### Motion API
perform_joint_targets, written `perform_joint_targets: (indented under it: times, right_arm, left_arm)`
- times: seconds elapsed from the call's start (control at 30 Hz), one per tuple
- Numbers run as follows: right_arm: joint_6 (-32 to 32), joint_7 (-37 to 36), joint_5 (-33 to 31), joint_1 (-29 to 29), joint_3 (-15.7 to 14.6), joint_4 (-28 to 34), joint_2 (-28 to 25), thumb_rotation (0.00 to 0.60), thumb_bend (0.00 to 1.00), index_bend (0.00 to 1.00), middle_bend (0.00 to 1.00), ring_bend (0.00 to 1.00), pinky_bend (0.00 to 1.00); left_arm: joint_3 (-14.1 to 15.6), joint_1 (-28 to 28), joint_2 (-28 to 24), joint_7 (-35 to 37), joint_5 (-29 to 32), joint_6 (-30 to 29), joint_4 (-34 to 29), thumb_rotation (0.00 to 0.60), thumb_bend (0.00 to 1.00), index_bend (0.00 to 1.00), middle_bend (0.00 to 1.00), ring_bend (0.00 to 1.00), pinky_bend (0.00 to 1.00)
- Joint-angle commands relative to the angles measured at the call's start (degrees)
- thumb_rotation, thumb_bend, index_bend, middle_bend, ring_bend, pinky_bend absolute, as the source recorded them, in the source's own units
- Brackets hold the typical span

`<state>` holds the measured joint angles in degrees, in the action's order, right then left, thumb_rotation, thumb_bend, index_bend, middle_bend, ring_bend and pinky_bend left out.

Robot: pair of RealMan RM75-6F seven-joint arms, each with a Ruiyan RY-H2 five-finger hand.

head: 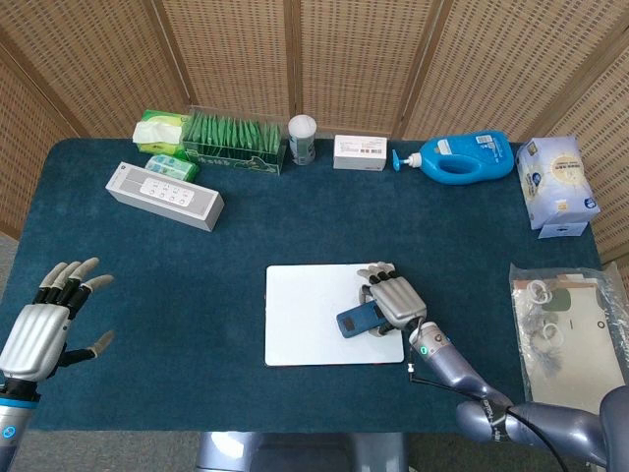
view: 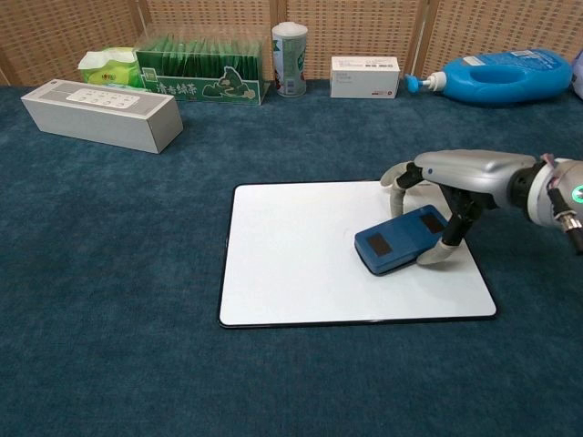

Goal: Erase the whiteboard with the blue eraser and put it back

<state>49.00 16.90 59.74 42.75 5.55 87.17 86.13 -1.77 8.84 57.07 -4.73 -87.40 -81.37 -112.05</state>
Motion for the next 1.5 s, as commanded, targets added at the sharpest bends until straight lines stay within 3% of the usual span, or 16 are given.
perform_joint_targets:
  times: [0.03, 0.27, 0.73, 1.5]
  right_arm:
    - [0.5, 0.1, -0.1, -0.2, 0.4, 0.9, -1.2, 0.6, 0.15, 0.77, 0.13, 0.0, 0.0]
    - [-0.4, -1.0, -0.3, 1.2, 2.4, 2.0, -0.4, 0.6, 0.15, 0.77, 0.13, 0.0, 0.0]
    - [-4.2, -2.6, -1.7, 4.8, 4.0, -4.6, 7.0, 0.6, 0.15, 0.77, 0.13, 0.0, 0.0]
    - [-3.1, -5.5, -0.2, 2.8, 2.6, -7.9, 6.5, 0.6, 0.15, 0.77, 0.13, 0.0, 0.0]
  left_arm:
    - [0.0, 0.0, 0.1, 0.0, 0.0, 0.1, 0.1, 0.6, 0.32, 0.2, 0.08, 0.04, 0.0]
    - [-0.1, 0.3, 0.2, -0.2, 0.3, 0.4, 0.1, 0.6, 0.32, 0.2, 0.08, 0.04, 0.0]
    - [0.2, -0.4, -0.6, 0.0, 0.9, 0.1, -0.1, 0.6, 0.32, 0.2, 0.08, 0.04, 0.0]
    - [0.4, -0.6, -0.9, -0.9, 0.3, -0.3, -1.0, 0.6, 0.32, 0.2, 0.08, 0.04, 0.0]
